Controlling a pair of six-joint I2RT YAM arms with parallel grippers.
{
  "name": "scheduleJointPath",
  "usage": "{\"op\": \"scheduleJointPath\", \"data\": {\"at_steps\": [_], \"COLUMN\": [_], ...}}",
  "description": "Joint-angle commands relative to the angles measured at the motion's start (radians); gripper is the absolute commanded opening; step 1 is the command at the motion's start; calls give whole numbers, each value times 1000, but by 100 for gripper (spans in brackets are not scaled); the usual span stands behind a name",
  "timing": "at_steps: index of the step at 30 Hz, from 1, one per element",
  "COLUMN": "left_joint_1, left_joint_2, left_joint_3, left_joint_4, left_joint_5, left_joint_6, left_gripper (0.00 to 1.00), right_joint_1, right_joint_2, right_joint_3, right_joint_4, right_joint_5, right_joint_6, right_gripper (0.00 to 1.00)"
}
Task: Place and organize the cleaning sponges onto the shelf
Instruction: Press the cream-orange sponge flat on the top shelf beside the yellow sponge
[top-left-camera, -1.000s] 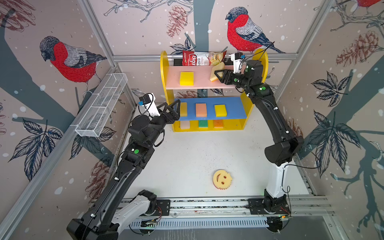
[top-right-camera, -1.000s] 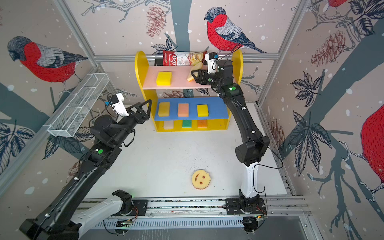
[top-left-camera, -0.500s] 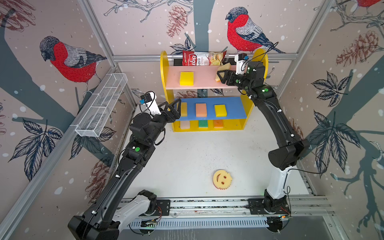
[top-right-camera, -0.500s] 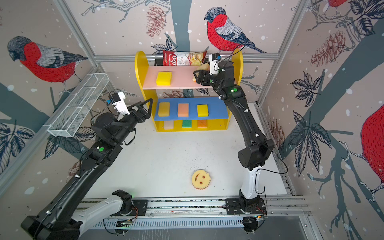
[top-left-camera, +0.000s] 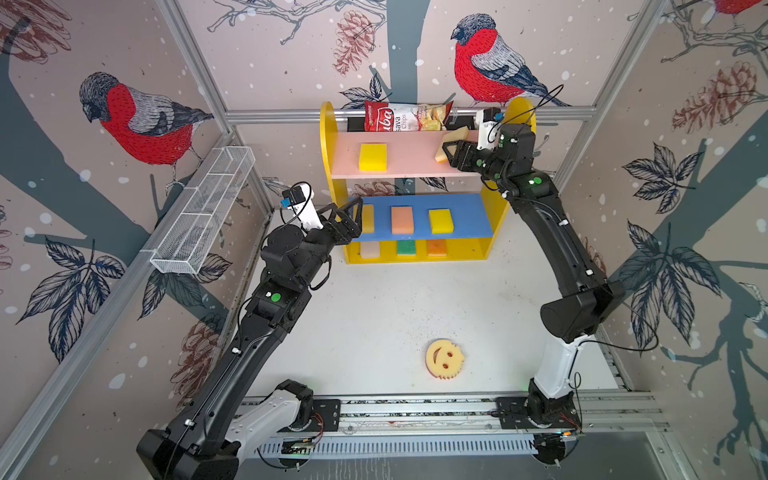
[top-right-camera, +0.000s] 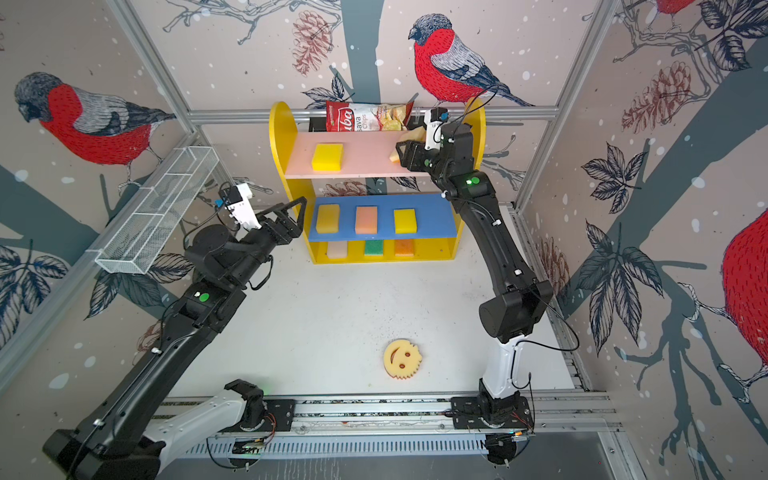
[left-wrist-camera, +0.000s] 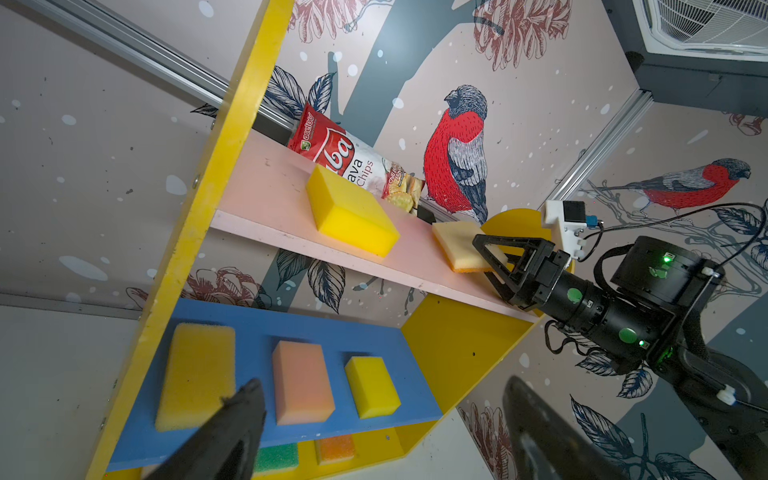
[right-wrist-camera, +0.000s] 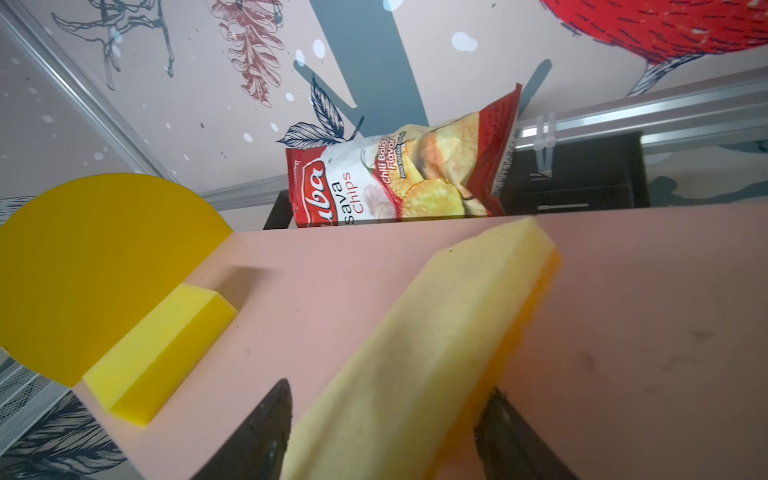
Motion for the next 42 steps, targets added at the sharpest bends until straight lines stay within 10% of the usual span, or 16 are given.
{"op": "scheduleJointPath", "data": {"at_steps": [1,11,20,42], "left_joint_1": [1,2,2,1], "left_joint_2": [-1,-7,-1,-5], "left_joint_3": [3,10,5,3], "left_joint_4": [14,2,10,-2], "left_joint_5": [-7,-19,-10,-12], "left_joint_6": [-6,5,-2,-3], "left_gripper": [88,88,88,88], "right_joint_1": [7,-8,-47,75], "right_joint_2": [16,-38,-129,62], "right_joint_3": [-11,-112,-240,25], "right_joint_4": [-114,-147,-94,-154], "right_joint_5": [-99,61,66,-67], "right_joint_6": [55,17,31,8], "right_gripper": [67,70,99,99]}}
